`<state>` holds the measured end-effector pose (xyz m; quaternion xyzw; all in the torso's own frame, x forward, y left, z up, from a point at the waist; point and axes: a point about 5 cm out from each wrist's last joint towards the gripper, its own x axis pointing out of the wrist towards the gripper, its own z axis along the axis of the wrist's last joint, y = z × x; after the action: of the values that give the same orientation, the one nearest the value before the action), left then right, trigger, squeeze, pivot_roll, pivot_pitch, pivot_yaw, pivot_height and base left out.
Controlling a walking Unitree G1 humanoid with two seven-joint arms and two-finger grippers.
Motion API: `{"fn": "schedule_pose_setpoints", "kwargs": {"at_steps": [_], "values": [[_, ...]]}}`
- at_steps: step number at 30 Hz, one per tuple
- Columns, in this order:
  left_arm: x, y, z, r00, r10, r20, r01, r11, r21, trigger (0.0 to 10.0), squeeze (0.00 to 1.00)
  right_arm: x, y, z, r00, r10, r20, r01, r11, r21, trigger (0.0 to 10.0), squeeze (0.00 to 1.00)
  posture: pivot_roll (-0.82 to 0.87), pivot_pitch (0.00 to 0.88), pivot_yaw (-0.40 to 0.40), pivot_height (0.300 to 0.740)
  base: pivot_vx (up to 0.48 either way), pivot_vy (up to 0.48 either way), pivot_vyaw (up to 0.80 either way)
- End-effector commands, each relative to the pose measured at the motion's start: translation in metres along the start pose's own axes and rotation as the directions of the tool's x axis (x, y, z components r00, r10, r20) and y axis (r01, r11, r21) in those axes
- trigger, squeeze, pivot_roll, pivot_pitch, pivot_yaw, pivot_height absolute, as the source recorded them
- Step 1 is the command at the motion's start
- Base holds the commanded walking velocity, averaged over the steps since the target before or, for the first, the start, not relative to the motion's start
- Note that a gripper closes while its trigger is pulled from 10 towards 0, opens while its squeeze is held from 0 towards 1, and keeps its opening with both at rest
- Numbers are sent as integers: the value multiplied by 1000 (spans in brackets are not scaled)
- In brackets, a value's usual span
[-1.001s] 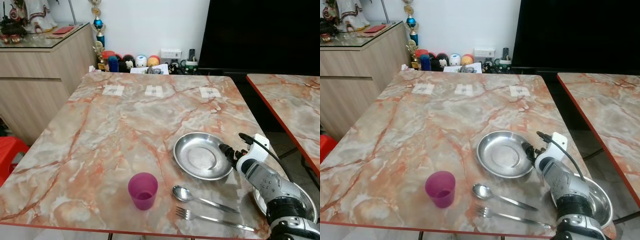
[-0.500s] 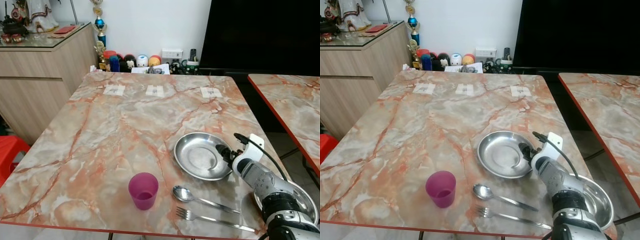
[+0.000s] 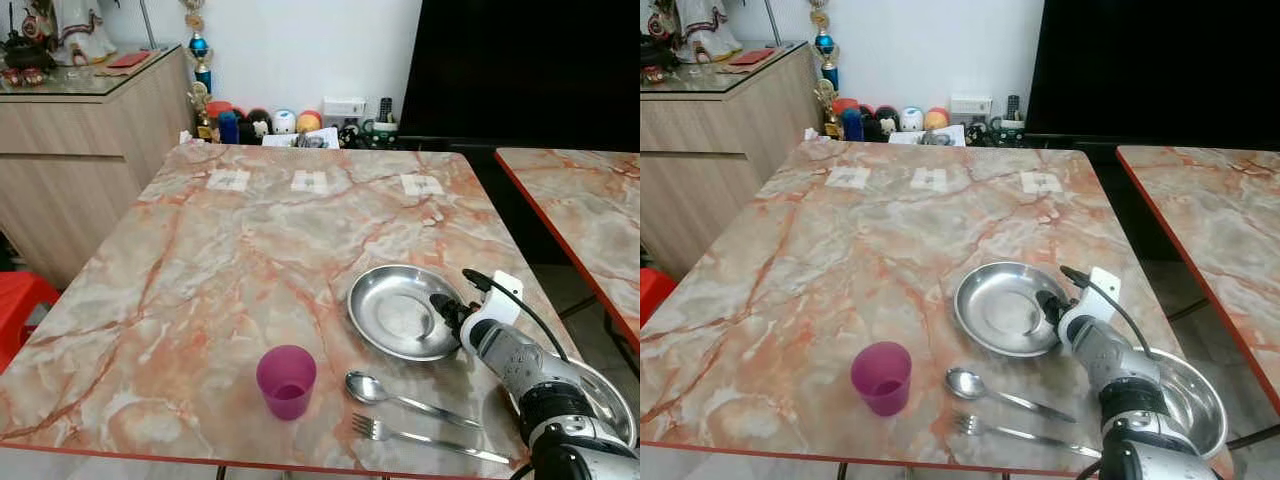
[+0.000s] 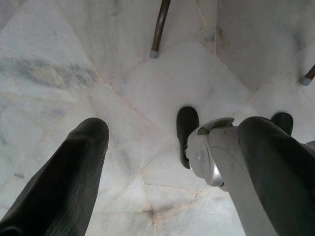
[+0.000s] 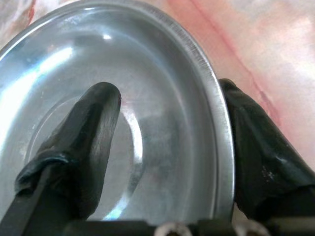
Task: Setting the table
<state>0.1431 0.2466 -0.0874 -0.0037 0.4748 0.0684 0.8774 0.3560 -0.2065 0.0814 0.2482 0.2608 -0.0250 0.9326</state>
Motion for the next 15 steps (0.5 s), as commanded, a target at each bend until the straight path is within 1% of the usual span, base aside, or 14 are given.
{"fn": "schedule_pose_setpoints", "kwargs": {"at_steps": [1,6,7,8,9,10,11,12,13,14,15], "values": [[-1,-1,-7,1000,-1,-24,1,1000,-11,10000,0,2,5,0,1000,12,-4,-12,1000,-3,10000,0,-4,0,-21,740,0,0,0],[0,-9,-7,1000,-10,-27,10,1000,-14,10000,0,3,5,-2,1000,14,-12,-14,1000,3,10000,0,-3,0,-22,740,0,0,0],[0,-9,-7,1000,-11,-27,11,1000,-14,10000,0,3,5,-3,1000,15,-14,-15,1000,5,4863,0,-1,0,-23,740,0,0,0],[0,-9,-7,1000,-11,-28,11,1000,-15,10000,0,3,5,-3,1000,15,-17,-15,1000,4,2627,0,-1,0,-23,740,0,0,0],[0,-8,-7,1000,-11,-28,10,1000,-15,10000,0,3,6,-4,1000,16,-22,-16,1000,3,863,0,-1,0,-23,740,0,0,0],[0,-6,-7,1000,-9,-29,9,1000,-16,10000,0,3,6,-5,1000,17,-25,-16,1000,3,431,0,-1,0,-23,740,0,0,0],[0,-5,-7,1000,-8,-29,7,1000,-16,10000,0,3,6,-6,999,17,-28,-17,1000,3,431,0,-1,0,-23,740,0,0,0],[-1,-2,-7,1000,-5,-29,4,1000,-17,10000,0,3,6,-7,999,19,-35,-19,1000,1,863,0,-1,0,-24,740,0,0,0],[-1,0,-7,1000,-4,-29,4,1000,-17,10000,0,3,6,-8,999,19,-38,-19,1000,-1,980,0,0,0,-25,740,0,0,0],[-1,0,-7,1000,-4,-29,3,1000,-17,10000,0,4,6,-9,999,19,-40,-19,1000,-2,863,0,0,0,-25,740,0,0,0],[-2,1,-7,1000,-3,-30,3,1000,-19,10000,0,4,6,-10,999,16,-45,-16,1000,-4,431,0,0,0,-25,740,0,0,0]]}}
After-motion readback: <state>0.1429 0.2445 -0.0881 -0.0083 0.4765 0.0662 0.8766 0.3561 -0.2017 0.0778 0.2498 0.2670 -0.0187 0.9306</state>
